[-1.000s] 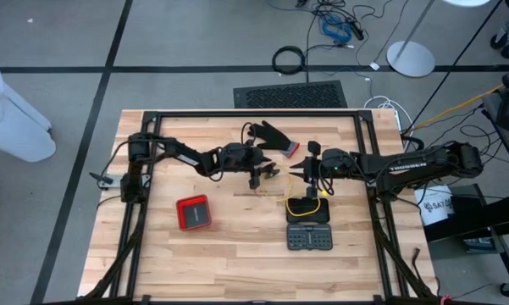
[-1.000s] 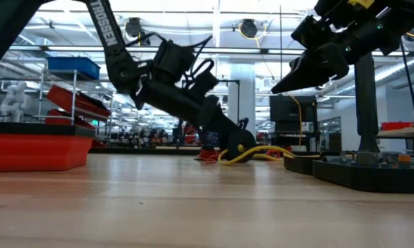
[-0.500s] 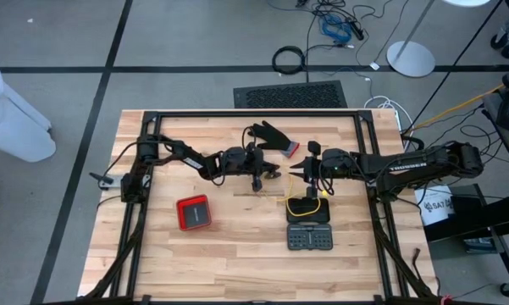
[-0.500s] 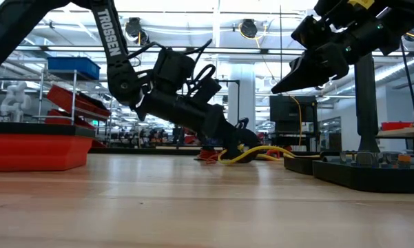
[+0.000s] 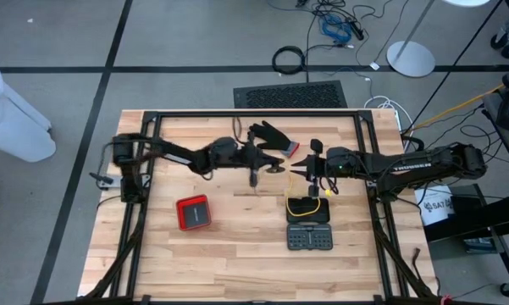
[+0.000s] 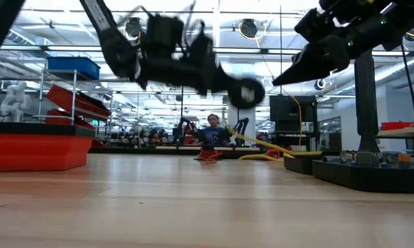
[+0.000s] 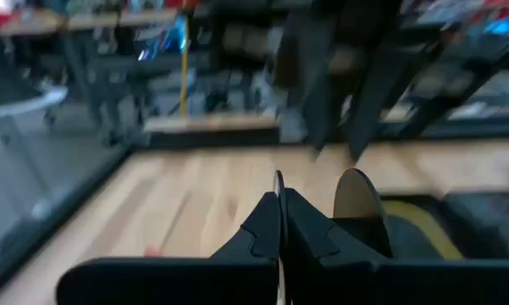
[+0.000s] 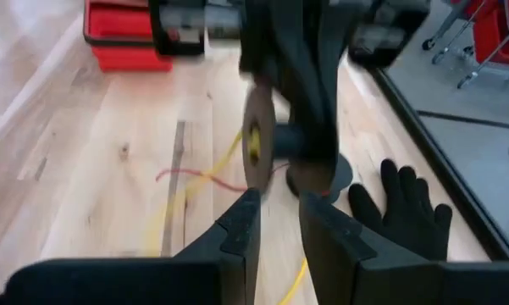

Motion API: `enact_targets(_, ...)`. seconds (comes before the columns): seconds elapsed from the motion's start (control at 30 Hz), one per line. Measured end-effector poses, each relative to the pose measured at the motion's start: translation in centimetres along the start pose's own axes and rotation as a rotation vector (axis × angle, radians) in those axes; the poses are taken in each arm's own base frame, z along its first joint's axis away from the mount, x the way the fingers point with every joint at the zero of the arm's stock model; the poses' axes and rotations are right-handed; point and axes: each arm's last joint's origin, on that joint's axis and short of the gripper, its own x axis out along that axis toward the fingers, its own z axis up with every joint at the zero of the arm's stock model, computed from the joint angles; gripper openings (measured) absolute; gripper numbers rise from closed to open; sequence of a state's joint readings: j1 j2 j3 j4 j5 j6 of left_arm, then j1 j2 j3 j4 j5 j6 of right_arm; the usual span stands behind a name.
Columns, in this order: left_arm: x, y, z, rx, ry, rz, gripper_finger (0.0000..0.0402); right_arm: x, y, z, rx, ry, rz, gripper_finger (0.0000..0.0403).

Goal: Coil cords
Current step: Coil the yellow wire onto the spool

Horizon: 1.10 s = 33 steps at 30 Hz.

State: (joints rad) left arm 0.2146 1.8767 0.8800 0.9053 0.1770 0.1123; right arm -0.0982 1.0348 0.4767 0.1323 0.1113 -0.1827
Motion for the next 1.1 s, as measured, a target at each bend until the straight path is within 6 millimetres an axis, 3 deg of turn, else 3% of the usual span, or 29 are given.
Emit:
enact_targets(0.2,-2.8,-0.2,6.6,0.048,-0.189,-0.121,0.0001,-0.5,0.3,0.9,0.040,-0.111,0.161,0.0073)
enact_targets(0.4,-4.6,-1.5,10.4,0.147,-0.306,-0.022,0.0001,0.5,1.8,1.5,0.014,-0.185,0.235,0.0073)
enact_targets(0.67,-4.5,-3.5,10.6,0.174,-0.223,0.324,0.0000,2.4,4.1,1.5,-0.176,-0.193,-0.081,0.0073)
enact_targets(0.83,-4.6,-4.5,10.8,0.180,-0.224,0.381,0.0000,3.6,5.0,1.2,-0.252,-0.202,-0.159,0.0073)
enact_targets(1.1,-4.6,-4.5,10.8,0.178,-0.220,0.395,0.0000,5.0,5.3,0.1,-0.236,-0.131,-0.213,0.0073)
